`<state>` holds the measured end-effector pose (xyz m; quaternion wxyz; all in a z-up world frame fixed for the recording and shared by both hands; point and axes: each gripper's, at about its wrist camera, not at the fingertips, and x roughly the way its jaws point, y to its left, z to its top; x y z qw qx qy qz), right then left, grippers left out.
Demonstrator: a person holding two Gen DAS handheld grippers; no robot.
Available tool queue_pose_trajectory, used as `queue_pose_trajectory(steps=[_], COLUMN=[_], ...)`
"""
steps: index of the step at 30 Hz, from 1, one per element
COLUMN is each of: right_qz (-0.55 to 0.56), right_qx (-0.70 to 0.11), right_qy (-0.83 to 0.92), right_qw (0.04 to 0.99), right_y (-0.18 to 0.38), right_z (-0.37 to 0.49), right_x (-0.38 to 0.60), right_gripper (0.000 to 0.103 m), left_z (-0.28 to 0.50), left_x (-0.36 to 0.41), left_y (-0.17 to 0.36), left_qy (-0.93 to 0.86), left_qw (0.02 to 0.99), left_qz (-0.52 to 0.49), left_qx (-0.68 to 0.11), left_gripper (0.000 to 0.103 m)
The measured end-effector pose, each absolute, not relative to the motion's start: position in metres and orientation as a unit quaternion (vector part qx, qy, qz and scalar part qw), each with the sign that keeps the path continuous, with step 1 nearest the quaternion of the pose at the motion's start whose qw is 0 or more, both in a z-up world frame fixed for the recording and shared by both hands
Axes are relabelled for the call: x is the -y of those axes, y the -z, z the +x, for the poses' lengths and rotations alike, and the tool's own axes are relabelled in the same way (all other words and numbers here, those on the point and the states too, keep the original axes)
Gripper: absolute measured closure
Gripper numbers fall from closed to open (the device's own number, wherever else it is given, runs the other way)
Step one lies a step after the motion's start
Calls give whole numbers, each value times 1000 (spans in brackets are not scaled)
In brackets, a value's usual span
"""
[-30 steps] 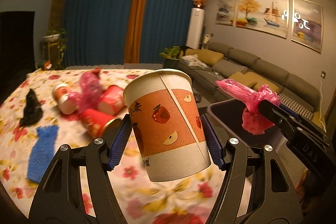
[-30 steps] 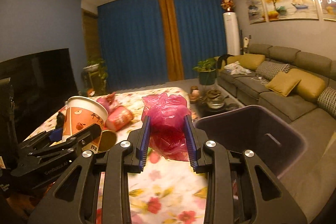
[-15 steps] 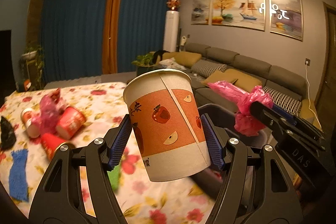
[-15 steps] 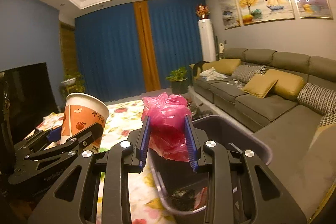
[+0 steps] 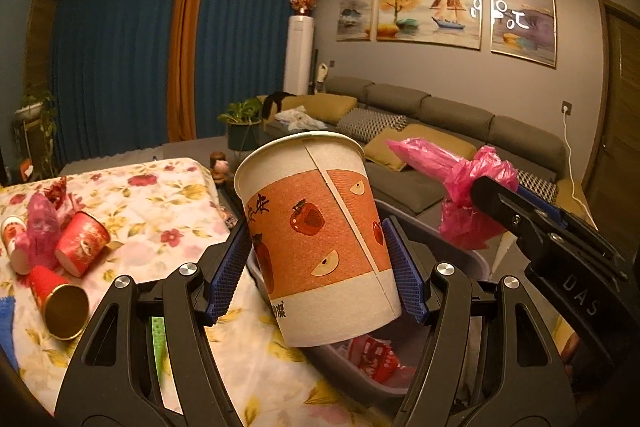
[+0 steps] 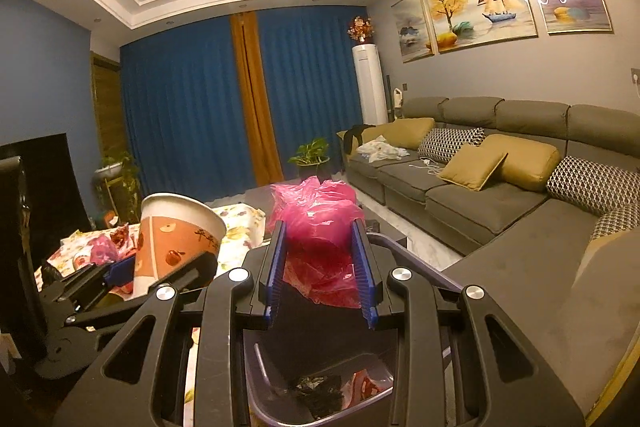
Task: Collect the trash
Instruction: 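Carry the cup and pink bag over the grey bin and open both tools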
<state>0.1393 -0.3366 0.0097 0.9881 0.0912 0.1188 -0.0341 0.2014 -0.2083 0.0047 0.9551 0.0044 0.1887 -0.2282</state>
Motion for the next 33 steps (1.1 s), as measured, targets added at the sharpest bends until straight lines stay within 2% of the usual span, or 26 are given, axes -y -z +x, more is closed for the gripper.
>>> queue_pose_trajectory(steps=[30,33], right_qz=[109,111], right_qx=[-124,-119], right_qy=[41,43], right_qw=[985,986], right_y=[-5,-5], right_z=[160,159], right_x=[348,351], right_gripper=[69,57], left_z=[232,234], left_x=[238,236], left_y=[24,27], left_qy=[253,255], left_qw=[942,941], left_qz=[8,4], left_qx=[-221,-221], left_gripper=[36,33])
